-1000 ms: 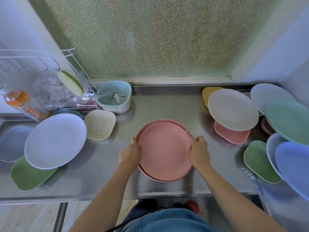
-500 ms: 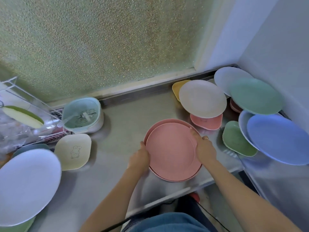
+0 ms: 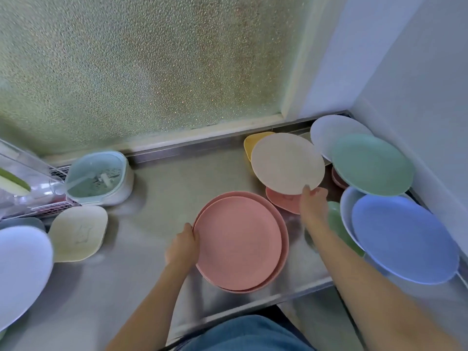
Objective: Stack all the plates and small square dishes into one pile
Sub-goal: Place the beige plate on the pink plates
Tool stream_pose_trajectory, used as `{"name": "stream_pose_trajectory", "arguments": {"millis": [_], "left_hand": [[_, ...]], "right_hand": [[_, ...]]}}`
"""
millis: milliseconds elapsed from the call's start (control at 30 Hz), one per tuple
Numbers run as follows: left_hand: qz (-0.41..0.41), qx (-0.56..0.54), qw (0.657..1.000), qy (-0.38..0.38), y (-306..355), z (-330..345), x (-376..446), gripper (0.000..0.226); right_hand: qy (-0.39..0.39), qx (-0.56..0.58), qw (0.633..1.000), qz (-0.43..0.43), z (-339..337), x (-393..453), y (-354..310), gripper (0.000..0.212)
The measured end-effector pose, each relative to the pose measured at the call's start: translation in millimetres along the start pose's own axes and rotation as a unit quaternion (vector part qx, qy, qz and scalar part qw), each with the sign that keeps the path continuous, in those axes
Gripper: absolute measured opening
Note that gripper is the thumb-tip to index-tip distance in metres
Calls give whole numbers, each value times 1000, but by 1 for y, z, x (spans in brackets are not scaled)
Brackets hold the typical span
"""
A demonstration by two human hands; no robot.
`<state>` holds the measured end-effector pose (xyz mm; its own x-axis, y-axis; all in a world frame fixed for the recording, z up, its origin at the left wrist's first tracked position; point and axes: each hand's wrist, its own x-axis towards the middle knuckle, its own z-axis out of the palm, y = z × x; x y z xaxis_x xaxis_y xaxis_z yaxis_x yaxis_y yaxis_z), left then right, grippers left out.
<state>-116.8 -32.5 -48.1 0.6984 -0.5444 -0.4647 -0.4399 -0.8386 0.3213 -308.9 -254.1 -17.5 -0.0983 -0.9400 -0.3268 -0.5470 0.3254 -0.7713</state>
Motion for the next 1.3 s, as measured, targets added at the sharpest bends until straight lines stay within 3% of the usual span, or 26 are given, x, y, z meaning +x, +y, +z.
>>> {"name": "stream_pose_trajectory", "arguments": {"millis": [167, 267, 467, 667, 933, 1133, 1300], "left_hand": [[-36, 12, 999, 25, 10, 12, -4, 25], [-51, 33, 997, 42, 17, 16, -8, 28], [-80, 94, 991, 57, 24, 24, -13, 28], [-95, 93, 989, 70, 26, 27, -15, 34], [-64, 102, 991, 55, 28, 17, -23, 21], [-3, -16, 999, 46, 9, 12, -28, 26], [10, -112, 993, 48, -6, 9, -34, 35]], "right_hand": [[-33, 13, 998, 59, 2, 27, -5, 44], [-59, 86, 990, 96, 5, 36, -5, 36], [-63, 147, 984, 83, 2, 47, -5, 43], [-68, 63, 993, -72, -13, 23, 8, 50], [-173, -67, 951, -248, -5, -23, 37, 42], [-186, -264, 907, -271, -1, -39, 54, 45], [-189, -336, 881, -274, 10, -46, 48, 47]]}}
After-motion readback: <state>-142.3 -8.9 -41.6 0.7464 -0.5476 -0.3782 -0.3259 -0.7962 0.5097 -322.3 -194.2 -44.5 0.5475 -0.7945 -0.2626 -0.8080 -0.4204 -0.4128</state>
